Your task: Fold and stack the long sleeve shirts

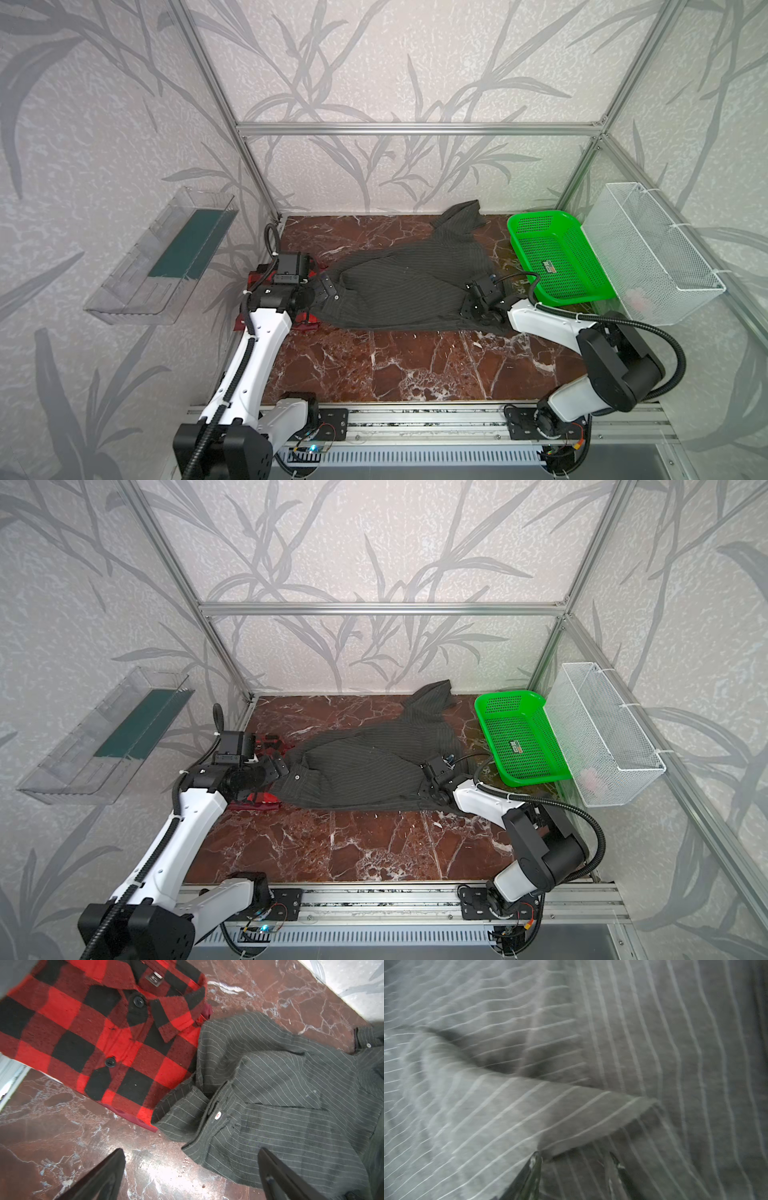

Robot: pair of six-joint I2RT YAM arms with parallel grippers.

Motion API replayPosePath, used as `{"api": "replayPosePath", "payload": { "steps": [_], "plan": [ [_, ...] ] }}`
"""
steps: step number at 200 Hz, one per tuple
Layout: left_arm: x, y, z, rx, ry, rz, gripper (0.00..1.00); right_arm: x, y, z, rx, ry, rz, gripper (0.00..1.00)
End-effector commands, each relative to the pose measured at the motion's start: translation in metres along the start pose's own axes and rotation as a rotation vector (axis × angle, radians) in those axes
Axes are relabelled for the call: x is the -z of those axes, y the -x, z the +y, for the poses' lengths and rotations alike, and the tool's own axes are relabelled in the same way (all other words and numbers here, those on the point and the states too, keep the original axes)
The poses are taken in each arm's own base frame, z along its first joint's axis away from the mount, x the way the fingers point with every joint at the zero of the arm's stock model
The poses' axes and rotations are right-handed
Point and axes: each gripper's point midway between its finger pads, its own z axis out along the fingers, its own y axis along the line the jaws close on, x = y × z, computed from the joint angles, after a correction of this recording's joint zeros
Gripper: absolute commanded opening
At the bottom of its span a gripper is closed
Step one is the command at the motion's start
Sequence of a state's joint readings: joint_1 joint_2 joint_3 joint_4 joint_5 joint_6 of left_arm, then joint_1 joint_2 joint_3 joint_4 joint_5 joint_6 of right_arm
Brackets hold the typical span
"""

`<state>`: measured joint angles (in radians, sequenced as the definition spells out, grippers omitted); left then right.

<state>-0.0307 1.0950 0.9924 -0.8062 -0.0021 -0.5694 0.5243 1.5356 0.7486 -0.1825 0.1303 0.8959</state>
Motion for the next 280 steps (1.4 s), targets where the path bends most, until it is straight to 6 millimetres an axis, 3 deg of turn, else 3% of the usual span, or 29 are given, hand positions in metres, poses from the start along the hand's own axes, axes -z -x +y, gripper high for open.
{"api": "replayPosePath", "payload": {
  "steps": [1, 38, 65, 86, 117, 170, 203, 232, 251, 280],
  "plan": [
    [-0.006, -0.009, -0.005, 0.000, -0.016, 0.034, 0.99, -0.005, 0.001, -0.024, -0.079, -0.066, 0.006, 0.50],
    [-0.009, -0.019, -0.014, -0.014, -0.028, 0.055, 0.99, -0.021, -0.007, -0.079, -0.182, -0.221, 0.147, 0.48],
    [-0.014, -0.030, -0.023, -0.024, -0.041, 0.076, 0.99, -0.019, -0.015, -0.084, -0.204, -0.222, 0.183, 0.45],
    [-0.017, -0.038, -0.029, -0.035, -0.041, 0.090, 0.99, -0.005, -0.013, -0.094, -0.203, -0.270, 0.161, 0.45],
    [-0.024, -0.050, -0.034, -0.032, -0.049, 0.112, 0.99, 0.025, -0.008, -0.128, -0.199, -0.401, 0.127, 0.46],
    [-0.037, -0.064, -0.045, -0.037, -0.062, 0.186, 0.99, 0.038, -0.028, -0.161, -0.237, -0.402, 0.154, 0.46],
    [-0.038, -0.074, -0.047, -0.045, -0.053, 0.205, 0.99, 0.059, -0.029, -0.179, -0.259, -0.410, 0.126, 0.46],
    [-0.036, -0.077, -0.041, -0.029, -0.025, 0.205, 0.99, 0.076, -0.024, -0.175, -0.252, -0.341, 0.062, 0.46],
    [-0.036, -0.064, -0.046, -0.046, -0.013, 0.175, 0.99, 0.090, -0.014, -0.165, -0.210, -0.281, 0.010, 0.47],
    [-0.043, -0.031, -0.065, -0.122, 0.032, 0.140, 0.99, 0.112, 0.021, -0.117, -0.075, -0.056, -0.085, 0.52]
  ]
}}
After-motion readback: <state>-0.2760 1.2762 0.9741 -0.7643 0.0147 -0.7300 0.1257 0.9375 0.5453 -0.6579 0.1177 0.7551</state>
